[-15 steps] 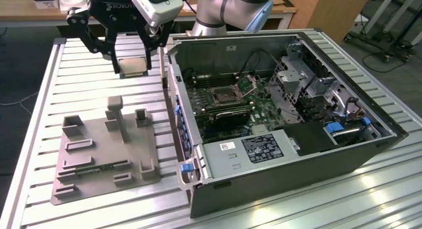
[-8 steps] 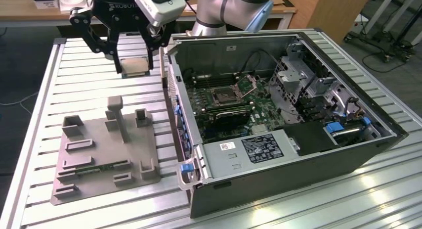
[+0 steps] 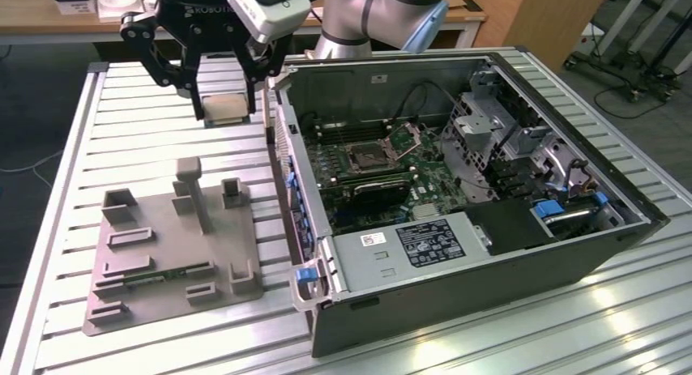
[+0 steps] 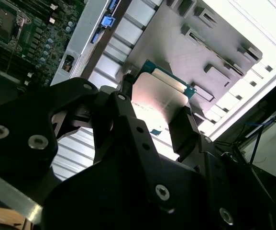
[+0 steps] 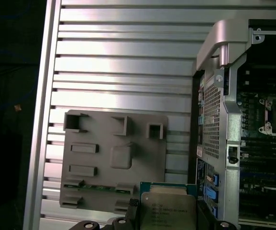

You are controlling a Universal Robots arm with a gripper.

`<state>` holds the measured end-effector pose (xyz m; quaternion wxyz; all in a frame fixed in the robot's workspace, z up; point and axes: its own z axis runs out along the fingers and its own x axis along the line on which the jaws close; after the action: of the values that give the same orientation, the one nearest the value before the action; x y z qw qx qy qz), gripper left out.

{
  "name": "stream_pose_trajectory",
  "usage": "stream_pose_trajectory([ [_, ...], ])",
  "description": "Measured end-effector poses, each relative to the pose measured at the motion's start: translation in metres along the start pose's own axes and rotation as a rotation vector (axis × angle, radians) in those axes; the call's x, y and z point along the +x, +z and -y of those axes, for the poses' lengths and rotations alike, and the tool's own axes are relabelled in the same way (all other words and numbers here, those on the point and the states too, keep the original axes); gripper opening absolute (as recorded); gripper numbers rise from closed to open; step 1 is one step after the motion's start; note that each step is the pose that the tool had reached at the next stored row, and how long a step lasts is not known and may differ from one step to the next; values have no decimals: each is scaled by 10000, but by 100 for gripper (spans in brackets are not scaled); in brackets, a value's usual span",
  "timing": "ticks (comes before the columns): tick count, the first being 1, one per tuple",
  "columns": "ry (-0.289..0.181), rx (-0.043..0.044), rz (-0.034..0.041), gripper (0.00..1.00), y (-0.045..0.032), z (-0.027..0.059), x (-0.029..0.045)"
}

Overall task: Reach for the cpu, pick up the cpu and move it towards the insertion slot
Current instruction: 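Pick up the cpu and move it towards the insertion slot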

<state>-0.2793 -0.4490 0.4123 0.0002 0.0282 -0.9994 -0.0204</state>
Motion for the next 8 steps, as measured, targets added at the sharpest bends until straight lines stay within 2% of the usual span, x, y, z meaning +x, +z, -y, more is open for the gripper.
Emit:
stream_pose_trajectory([
  [8, 0, 1, 0, 55, 0, 2, -44],
])
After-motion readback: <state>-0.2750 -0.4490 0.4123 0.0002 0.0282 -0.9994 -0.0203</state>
